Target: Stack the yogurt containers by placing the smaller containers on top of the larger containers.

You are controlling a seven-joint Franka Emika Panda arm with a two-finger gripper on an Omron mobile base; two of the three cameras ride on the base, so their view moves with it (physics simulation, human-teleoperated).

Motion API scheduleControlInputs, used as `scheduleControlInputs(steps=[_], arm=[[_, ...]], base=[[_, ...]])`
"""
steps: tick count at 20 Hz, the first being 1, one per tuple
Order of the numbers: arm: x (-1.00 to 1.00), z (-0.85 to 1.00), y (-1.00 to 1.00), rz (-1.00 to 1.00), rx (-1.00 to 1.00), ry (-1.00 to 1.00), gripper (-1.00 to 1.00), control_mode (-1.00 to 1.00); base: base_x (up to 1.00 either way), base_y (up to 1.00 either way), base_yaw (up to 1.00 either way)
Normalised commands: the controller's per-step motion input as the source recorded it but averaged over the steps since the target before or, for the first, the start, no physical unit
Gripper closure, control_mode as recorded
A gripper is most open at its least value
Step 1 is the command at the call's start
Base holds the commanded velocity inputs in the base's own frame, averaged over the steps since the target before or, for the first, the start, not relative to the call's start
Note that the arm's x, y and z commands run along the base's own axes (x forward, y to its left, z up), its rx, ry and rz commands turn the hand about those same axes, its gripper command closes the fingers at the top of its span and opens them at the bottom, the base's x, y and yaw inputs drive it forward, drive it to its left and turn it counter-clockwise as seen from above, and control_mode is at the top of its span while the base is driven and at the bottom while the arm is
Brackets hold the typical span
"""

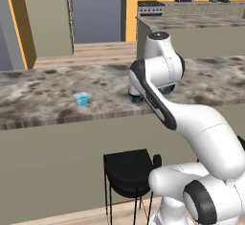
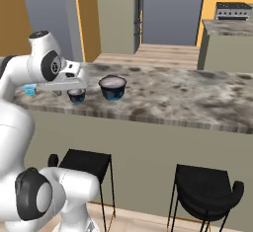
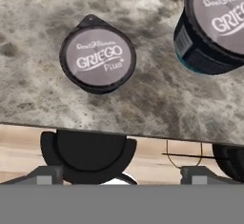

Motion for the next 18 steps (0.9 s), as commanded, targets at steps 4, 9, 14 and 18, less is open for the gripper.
scheduleControlInputs(steps=[4, 9, 14, 18], arm=[[0.19, 0.02, 0.23, 0.0, -0.1, 0.0, -1.0, -1.0], [0.21, 0.0, 0.22, 0.0, -0.1, 0.0, -1.0, -1.0], [0.17, 0.0, 0.23, 0.01, -0.12, 0.0, -1.0, -1.0], [0.09, -0.01, 0.23, 0.03, -0.12, 0.0, -1.0, -1.0]], base=[[0.0, 0.0, 0.0], [0.0, 0.0, 0.0], [0.0, 0.0, 0.0], [0.0, 0.0, 0.0]])
